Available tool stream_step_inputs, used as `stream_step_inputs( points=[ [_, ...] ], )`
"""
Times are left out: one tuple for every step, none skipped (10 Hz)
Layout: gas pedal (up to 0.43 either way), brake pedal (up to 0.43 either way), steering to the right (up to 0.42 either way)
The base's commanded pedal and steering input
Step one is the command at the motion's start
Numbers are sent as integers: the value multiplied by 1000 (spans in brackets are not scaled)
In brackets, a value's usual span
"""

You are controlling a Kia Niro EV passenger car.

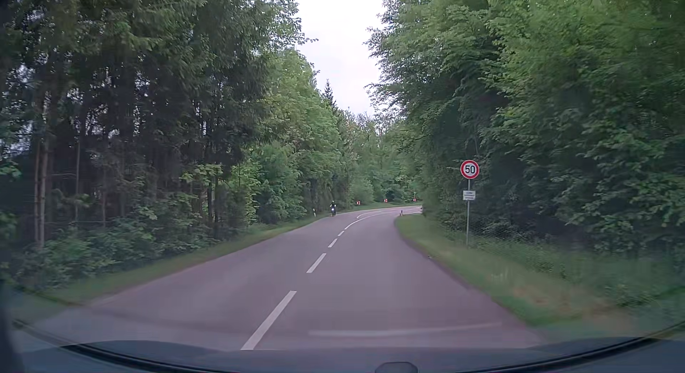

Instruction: Follow the waypoints while adhering to traffic rules and regulations

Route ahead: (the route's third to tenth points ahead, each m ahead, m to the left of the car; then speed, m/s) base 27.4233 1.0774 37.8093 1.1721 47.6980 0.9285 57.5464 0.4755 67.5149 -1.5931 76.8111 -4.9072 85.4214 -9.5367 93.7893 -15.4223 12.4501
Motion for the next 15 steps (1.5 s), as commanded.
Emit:
stream_step_inputs(
  points=[
    [110, 0, 0],
    [59, 0, 0],
    [28, 0, 0],
    [20, 0, 1],
    [20, 0, 1],
    [20, 0, 1],
    [28, 0, 1],
    [28, 0, 1],
    [39, 0, 2],
    [47, 0, 1],
    [87, 0, 2],
    [110, 0, 2],
    [118, 0, 2],
    [150, 0, 1],
    [150, 0, 2]
  ],
)
